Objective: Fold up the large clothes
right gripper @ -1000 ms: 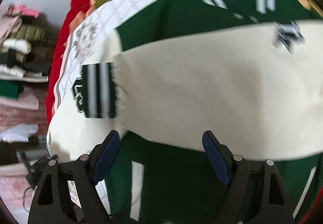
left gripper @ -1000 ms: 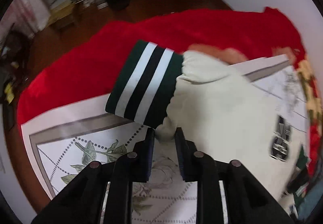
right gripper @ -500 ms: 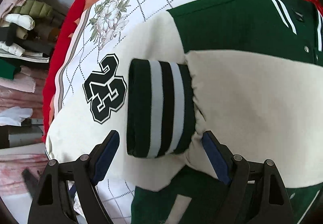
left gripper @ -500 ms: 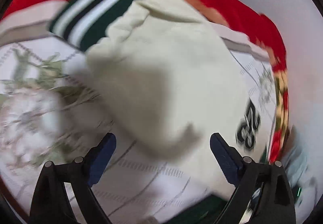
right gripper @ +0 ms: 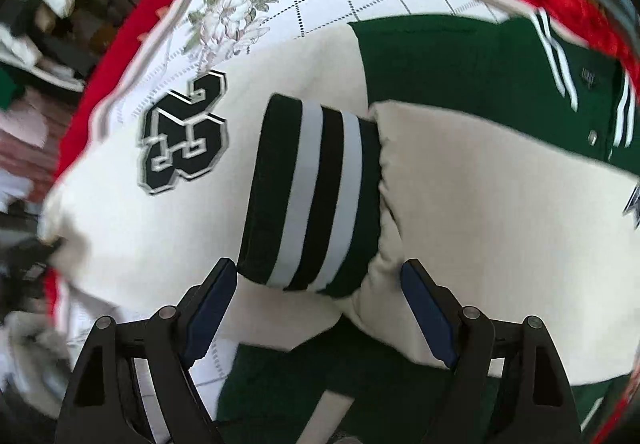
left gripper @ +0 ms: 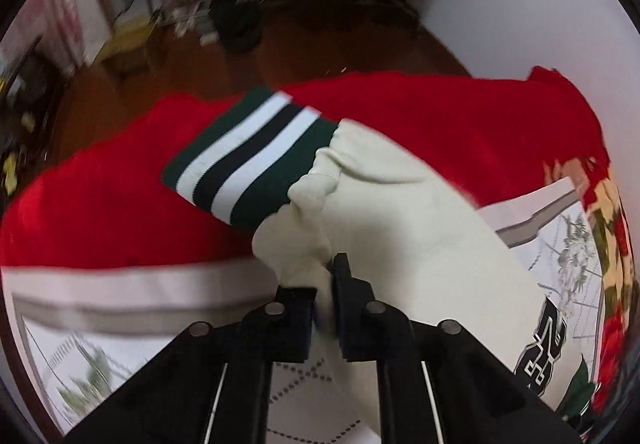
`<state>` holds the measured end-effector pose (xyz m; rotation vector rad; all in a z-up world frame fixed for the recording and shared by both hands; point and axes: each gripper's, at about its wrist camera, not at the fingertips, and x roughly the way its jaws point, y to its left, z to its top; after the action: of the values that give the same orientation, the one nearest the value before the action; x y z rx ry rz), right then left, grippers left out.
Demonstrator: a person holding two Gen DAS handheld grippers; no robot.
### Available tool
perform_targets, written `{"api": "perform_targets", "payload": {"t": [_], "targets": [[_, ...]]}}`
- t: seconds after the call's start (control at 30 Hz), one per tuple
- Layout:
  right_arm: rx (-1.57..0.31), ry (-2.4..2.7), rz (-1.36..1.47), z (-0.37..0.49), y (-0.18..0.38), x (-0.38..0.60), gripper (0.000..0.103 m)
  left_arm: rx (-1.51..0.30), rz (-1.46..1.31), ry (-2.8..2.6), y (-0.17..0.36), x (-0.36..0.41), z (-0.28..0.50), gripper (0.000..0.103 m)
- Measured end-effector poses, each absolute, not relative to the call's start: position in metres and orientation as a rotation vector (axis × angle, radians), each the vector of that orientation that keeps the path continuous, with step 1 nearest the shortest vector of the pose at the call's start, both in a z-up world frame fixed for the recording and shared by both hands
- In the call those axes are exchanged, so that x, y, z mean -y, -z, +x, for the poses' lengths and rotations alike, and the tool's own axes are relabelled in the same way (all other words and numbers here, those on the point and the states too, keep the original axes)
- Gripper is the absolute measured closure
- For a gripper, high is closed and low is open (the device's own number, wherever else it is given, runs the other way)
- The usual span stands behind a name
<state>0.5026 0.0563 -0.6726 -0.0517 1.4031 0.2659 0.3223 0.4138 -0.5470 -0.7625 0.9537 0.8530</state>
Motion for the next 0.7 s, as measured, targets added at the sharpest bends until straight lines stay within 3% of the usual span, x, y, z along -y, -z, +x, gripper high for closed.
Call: {"api": "perform_targets", "payload": {"t": [0.07, 0.13, 0.27, 0.4, 0.47, 0.57, 0.7], "targets": [[-1.382, -0.226, -0.122, 0.506, 0.678, -0.069, 0.022, -0.934, -0.73, -0.838, 0.533, -0.418, 0.323, 0.098], [-1.324, -0.173, -0.22, 0.509, 0.683, -0.086, 0.044, -0.916, -0.7, -0.822, 0.522, -0.418, 0.322, 0.098], [-1.28, -0.228, -0.246, 0.508, 0.672, -0.108, 0.059, -0.898, -0.623, -0.807, 0.512, -0.415, 0.323, 0.098], [-1.321, -0.36, -0.328, 0.494, 0.674, -0.132, 0.059, -0.917, -0.57, -0.773, 0.52, -0.414, 0.318, 0.098], [-1.356, -0.385, -0.277, 0.494, 0.678, -0.122, 0.047, -0.929, -0.567, -0.764, 0.523, -0.411, 0.318, 0.098], [-1.386, -0.43, -0.061, 0.504, 0.664, -0.092, 0.029, -0.915, -0.545, -0.759, 0.517, -0.404, 0.314, 0.098], [-1.395, -0.412, 0.36, 0.511, 0.637, -0.013, 0.027, -0.861, -0.483, -0.743, 0.491, -0.39, 0.313, 0.099]]}}
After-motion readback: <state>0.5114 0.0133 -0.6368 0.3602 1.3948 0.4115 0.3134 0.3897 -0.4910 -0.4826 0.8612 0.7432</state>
